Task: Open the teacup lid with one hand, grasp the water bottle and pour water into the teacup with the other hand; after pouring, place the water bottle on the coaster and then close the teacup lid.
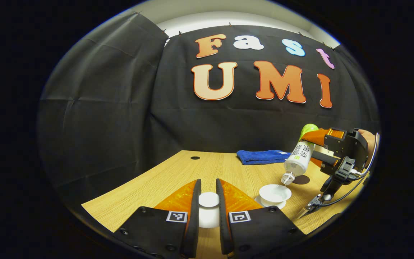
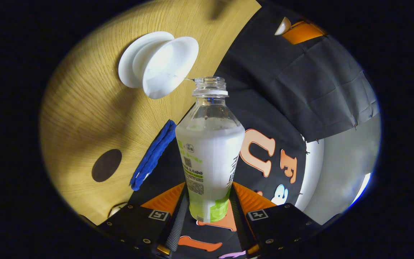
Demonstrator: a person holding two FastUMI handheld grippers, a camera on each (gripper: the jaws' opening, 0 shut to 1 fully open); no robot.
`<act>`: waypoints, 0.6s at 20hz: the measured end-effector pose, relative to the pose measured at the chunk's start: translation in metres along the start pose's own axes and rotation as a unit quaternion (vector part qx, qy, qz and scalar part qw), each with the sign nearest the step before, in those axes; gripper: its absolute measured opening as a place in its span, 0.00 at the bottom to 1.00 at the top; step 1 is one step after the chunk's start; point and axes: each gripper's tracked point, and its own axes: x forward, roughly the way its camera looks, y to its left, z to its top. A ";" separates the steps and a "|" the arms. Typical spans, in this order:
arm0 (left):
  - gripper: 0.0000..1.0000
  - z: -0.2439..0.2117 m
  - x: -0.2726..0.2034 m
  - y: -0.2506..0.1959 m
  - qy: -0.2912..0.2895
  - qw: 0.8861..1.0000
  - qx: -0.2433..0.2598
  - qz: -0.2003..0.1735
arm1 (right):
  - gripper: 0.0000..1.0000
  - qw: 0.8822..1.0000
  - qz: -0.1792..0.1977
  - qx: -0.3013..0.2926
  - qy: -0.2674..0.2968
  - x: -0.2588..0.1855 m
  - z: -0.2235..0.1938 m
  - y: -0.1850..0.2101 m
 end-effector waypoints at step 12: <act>0.27 0.002 0.001 -0.013 0.003 1.000 0.002 -0.001 | 0.65 0.940 0.123 0.315 0.031 -0.005 0.016 0.062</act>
